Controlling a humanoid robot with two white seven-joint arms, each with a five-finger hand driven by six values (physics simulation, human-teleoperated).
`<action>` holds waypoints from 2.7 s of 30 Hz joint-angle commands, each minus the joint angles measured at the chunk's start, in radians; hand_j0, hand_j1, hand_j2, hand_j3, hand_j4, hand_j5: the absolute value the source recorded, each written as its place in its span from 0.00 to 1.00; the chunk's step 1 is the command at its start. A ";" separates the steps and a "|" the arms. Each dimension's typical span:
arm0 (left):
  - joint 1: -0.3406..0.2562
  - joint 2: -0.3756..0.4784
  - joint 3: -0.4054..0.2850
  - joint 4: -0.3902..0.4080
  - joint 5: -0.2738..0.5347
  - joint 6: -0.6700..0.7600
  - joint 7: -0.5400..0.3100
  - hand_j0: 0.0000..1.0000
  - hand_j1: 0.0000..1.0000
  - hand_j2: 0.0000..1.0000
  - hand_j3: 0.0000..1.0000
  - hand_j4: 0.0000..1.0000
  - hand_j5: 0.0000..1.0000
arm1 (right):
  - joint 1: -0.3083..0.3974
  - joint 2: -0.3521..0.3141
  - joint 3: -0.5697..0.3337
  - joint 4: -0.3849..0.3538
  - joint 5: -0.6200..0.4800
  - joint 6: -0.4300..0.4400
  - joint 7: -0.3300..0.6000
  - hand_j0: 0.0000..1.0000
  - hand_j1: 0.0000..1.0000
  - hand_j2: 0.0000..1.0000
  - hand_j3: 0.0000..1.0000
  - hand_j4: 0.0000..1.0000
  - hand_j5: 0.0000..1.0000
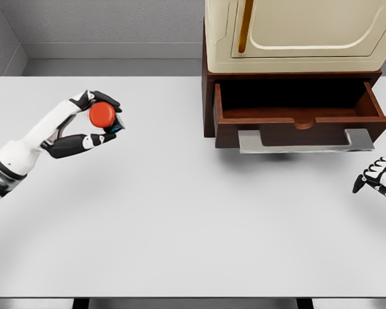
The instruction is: Put the switch into the drawer with left arm, and close the drawer with right arm
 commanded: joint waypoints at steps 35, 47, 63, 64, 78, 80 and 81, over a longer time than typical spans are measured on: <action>-0.252 -0.339 -0.120 -0.021 -0.407 0.094 0.001 0.43 0.43 0.43 0.43 0.43 0.43 | 0.000 -0.002 0.000 0.000 -0.006 -0.001 -0.001 0.42 0.42 0.42 0.42 0.42 0.42; -0.299 -0.440 -0.136 -0.047 -0.619 0.094 0.001 0.43 0.43 0.43 0.43 0.43 0.43 | 0.000 -0.002 0.000 0.000 -0.006 -0.001 -0.001 0.42 0.42 0.42 0.42 0.42 0.42; -0.393 -0.506 -0.223 0.002 -0.869 0.137 0.004 0.43 0.43 0.43 0.43 0.43 0.43 | 0.000 -0.002 -0.002 0.000 -0.006 -0.001 -0.001 0.44 0.44 0.44 0.44 0.44 0.44; -0.403 -0.506 -0.238 0.010 -0.872 0.137 0.004 0.43 0.43 0.43 0.43 0.43 0.43 | 0.000 -0.002 0.000 0.000 -0.006 -0.001 -0.001 0.44 0.44 0.44 0.44 0.44 0.44; -0.466 -0.584 -0.295 0.083 -1.067 0.165 0.004 0.43 0.43 0.43 0.43 0.43 0.43 | 0.000 -0.002 -0.002 0.000 -0.006 -0.001 -0.001 0.51 0.51 0.51 0.51 0.51 0.51; -0.469 -0.582 -0.295 0.085 -1.067 0.172 0.004 0.43 0.43 0.43 0.43 0.43 0.43 | 0.000 -0.002 -0.002 0.001 -0.006 -0.001 -0.001 0.51 0.51 0.51 0.51 0.51 0.51; -0.468 -0.582 -0.297 0.085 -1.067 0.173 0.004 0.43 0.43 0.43 0.43 0.43 0.43 | 0.000 -0.002 0.000 0.000 -0.006 -0.001 -0.001 0.51 0.51 0.51 0.51 0.51 0.51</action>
